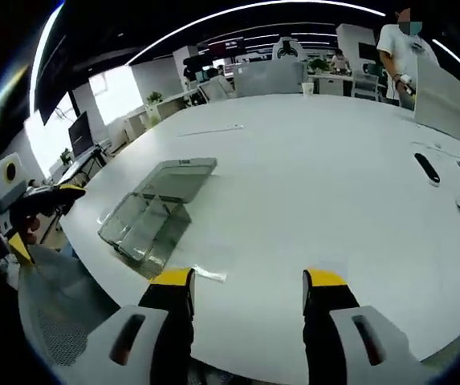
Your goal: Insert the divider into the dual guide fixture by aligning both edges with the guide slots and pushing it downward to the bottom, including one-sided entry, uneven engagement, binding, and posture correction.
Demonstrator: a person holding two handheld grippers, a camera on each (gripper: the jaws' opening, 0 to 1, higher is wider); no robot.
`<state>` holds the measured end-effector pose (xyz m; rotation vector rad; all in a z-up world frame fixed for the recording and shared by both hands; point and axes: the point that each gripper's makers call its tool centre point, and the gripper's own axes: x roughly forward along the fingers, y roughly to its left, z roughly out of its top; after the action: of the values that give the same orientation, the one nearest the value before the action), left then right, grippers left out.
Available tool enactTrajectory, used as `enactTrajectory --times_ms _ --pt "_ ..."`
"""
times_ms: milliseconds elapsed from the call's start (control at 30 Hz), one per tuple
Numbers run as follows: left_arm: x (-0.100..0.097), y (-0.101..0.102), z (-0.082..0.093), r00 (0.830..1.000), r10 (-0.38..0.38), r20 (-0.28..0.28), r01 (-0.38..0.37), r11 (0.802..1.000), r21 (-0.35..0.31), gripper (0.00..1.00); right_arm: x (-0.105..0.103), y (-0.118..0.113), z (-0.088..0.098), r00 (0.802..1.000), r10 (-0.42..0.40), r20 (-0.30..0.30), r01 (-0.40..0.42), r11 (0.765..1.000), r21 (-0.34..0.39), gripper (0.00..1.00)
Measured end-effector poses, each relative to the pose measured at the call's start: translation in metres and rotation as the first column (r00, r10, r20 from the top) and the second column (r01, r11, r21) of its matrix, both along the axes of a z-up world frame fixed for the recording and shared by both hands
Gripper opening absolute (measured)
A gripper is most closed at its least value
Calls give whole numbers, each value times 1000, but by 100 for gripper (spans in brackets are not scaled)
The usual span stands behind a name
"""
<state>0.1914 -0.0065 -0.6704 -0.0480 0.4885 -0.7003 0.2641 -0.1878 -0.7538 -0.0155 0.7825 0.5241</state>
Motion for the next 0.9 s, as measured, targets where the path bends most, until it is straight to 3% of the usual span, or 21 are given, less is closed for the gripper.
enactTrajectory --times_ms 500,900 --pt "2 1 -3 999 29 -20 -29 1000 6 91 21 -30 -23 997 -52 -56 50 998 -40 49" --pt "6 -5 -5 999 35 -31 -34 999 17 90 34 -49 -41 997 -40 -66 33 994 -100 48"
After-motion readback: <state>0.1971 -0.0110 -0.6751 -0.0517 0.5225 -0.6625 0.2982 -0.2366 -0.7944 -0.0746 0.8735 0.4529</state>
